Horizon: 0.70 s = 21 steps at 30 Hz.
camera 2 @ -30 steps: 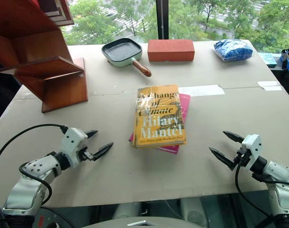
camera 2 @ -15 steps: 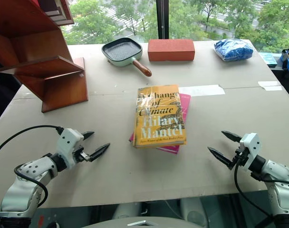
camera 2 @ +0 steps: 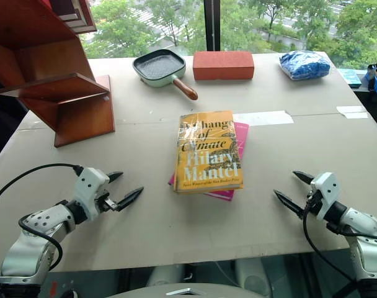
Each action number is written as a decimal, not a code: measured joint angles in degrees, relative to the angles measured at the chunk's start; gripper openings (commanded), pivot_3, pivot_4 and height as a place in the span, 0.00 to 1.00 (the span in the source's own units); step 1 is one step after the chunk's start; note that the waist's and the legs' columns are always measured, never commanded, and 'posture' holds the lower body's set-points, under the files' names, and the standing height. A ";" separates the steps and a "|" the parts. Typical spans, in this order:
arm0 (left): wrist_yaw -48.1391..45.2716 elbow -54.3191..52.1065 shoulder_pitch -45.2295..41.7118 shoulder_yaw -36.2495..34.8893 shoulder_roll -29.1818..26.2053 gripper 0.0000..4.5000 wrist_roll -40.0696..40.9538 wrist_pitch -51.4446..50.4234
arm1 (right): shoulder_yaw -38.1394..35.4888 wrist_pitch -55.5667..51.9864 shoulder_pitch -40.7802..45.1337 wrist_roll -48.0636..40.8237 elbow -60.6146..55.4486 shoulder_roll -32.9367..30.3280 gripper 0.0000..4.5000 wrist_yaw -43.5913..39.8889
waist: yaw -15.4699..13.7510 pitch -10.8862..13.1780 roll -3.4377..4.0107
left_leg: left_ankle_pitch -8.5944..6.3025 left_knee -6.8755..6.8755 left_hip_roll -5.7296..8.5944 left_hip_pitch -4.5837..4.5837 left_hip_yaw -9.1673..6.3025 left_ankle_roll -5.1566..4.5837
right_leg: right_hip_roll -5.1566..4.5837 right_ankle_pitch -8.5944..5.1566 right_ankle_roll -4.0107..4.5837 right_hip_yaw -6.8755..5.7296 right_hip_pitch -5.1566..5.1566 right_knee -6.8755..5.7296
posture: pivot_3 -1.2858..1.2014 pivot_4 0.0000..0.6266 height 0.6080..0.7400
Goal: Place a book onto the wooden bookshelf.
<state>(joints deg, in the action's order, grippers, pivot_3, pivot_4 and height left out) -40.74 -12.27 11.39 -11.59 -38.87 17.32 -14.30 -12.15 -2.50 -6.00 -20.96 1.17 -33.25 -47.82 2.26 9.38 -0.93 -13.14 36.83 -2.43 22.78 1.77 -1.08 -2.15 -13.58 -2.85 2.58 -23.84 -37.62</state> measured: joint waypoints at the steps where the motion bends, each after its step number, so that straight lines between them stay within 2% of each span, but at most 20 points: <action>1: -0.22 -0.23 -0.04 0.00 -0.24 0.99 0.11 -0.45 | 0.00 -0.85 0.42 0.04 -0.21 0.02 1.00 0.71 | -0.03 0.00 0.00 | 0.00 0.00 0.00 0.00 0.00 0.00 | 0.00 0.00 0.00 0.00 0.00 0.00 | 0.52 0.24 1.00; 2: -1.08 -0.88 -0.18 -0.02 -1.08 0.99 0.96 -1.81 | 0.06 -2.18 1.06 0.07 -0.76 0.03 1.00 1.54 | -0.08 0.04 -0.06 | 0.00 0.00 0.00 0.02 -0.01 0.00 | 0.00 0.00 0.00 -0.01 -0.01 0.00 | 0.52 0.24 1.00; 5: -3.95 -2.69 -1.16 -0.42 -3.40 1.00 3.90 -6.00 | 0.41 -4.58 3.16 0.21 -2.93 0.00 0.84 2.77 | -0.13 0.13 -0.13 | 0.00 0.00 0.00 0.10 -0.01 0.00 | 0.00 0.00 0.00 -0.03 -0.06 0.01 | 0.52 0.24 1.00; 8: -9.08 -5.96 -3.47 -3.33 -7.24 1.00 11.31 -11.49 | 1.69 -9.05 7.39 -0.18 -6.08 -0.03 0.50 3.67 | -0.11 0.39 -0.47 | 0.00 0.01 -0.01 0.11 -0.05 0.00 | 0.00 0.00 0.00 -0.06 -0.07 -0.01 | 0.52 0.24 1.00; 9: -10.34 -6.64 -3.75 -4.11 -8.32 1.00 12.72 -12.44 | 2.08 -9.86 8.15 -0.18 -6.76 -0.03 0.42 3.84 | -0.06 0.43 -0.52 | 0.00 0.00 -0.02 0.12 -0.05 0.00 | 0.01 0.01 0.01 -0.06 -0.07 0.00 | 0.52 0.24 1.00; 12: -15.47 -9.11 -4.13 -8.12 -12.74 1.00 17.97 -15.81 | 4.69 -12.83 12.02 0.08 -7.61 0.56 0.06 4.52 | -0.05 0.49 -0.53 | 0.00 -0.02 0.00 0.16 0.01 0.00 | 0.00 0.05 0.08 -0.05 -0.08 0.08 | 0.52 0.24 1.00; 13: -16.53 -9.52 -4.18 -8.88 -13.63 1.00 19.00 -16.44 | 5.39 -13.40 12.85 0.15 -7.60 0.85 0.03 4.52 | -0.06 0.52 -0.56 | 0.00 -0.02 0.01 0.18 0.02 0.00 | 0.00 0.05 0.09 -0.06 -0.08 0.09 | 0.52 0.24 1.00; 21: -21.69 -12.24 -6.35 -15.44 -19.57 1.00 23.25 -18.65 | 11.64 -14.38 22.13 2.67 -4.29 4.04 0.03 4.55 | -0.08 0.61 -0.60 | 0.00 -0.02 0.04 0.20 0.22 0.00 | 0.01 0.06 0.10 -0.11 -0.09 0.10 | 0.52 0.24 1.00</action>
<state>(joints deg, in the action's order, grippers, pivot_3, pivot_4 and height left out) -62.43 -24.51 5.04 -27.03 -58.44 40.57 -32.95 -0.50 -16.88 16.13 -18.29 -3.12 -29.21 -43.27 2.18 9.98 -1.53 -13.14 36.82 -2.39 22.98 1.99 -1.08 -2.14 -13.52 -2.75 2.47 -23.93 -37.52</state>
